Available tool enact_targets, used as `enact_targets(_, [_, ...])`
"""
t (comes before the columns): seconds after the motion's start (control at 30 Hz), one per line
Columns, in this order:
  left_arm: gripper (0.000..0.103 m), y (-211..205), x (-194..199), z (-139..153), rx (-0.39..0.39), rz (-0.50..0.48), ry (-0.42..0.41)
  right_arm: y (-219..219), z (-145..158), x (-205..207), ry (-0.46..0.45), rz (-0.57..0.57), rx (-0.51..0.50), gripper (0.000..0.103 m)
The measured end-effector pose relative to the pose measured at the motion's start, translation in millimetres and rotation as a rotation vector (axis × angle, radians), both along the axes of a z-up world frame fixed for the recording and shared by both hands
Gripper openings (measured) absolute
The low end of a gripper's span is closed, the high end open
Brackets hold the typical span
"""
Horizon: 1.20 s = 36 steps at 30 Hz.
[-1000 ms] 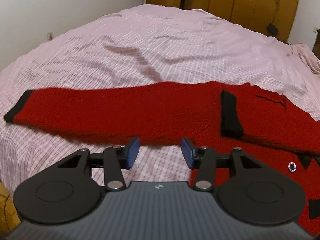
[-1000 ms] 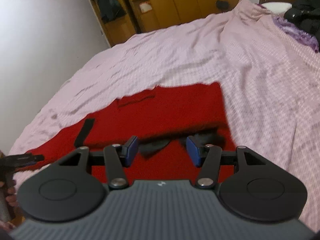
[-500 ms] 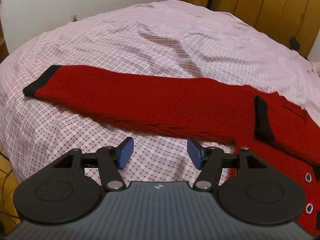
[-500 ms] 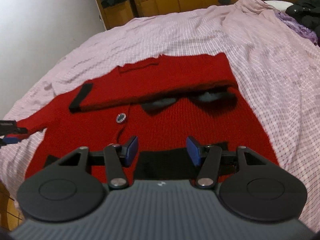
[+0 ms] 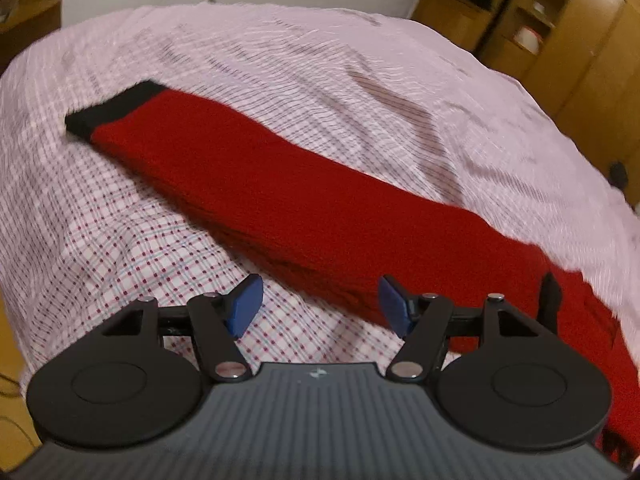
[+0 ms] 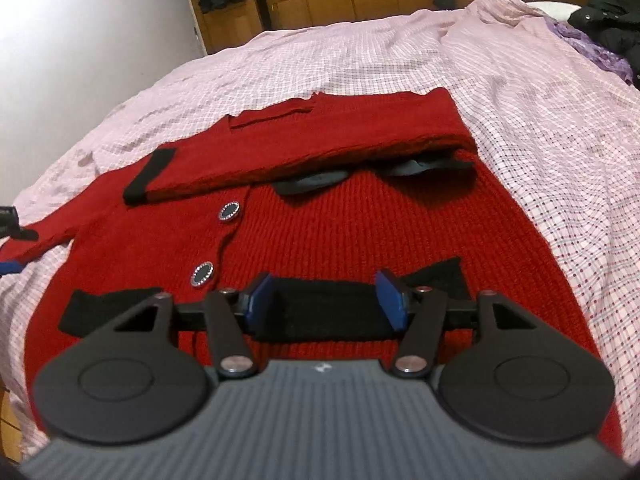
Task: Fold small clothes
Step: 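Move the open left tool to the other sleeve's black cuff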
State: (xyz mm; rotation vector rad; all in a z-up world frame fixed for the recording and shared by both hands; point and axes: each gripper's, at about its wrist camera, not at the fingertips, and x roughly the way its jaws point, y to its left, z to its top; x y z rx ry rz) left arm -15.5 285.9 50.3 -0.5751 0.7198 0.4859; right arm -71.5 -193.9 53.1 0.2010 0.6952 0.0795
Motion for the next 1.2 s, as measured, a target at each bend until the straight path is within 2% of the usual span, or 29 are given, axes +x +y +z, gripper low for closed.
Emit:
enact_targets(0.17, [0.071, 10, 8, -11, -0.03, 0.044, 0.017, 0, -1, 0, -0.001, -0.007, 0.006, 0.059])
enact_targets(0.43, [0.072, 10, 33, -16, 0.027, 0.049, 0.045, 1, -2, 3, 0.003, -0.005, 0.005, 0.062])
enact_targets(0.7, [0.074, 12, 40, -19, 0.039, 0.044, 0.049, 3, -5, 5, 0.007, -0.003, 0.002, 0.066])
enact_targets(1.0, [0.089, 22, 53, -32, 0.03, 0.003, 0.047, 4, -9, 6, 0.007, -0.008, 0.008, 0.071])
enact_targets(1.1, [0.091, 21, 56, -34, 0.044, -0.004, 0.043, 2, -12, 7, 0.006, 0.001, 0.045, 0.08])
enact_targets(1.2, [0.091, 18, 55, -33, 0.068, -0.011, 0.035, 5, -12, 8, 0.008, 0.002, 0.039, 0.082])
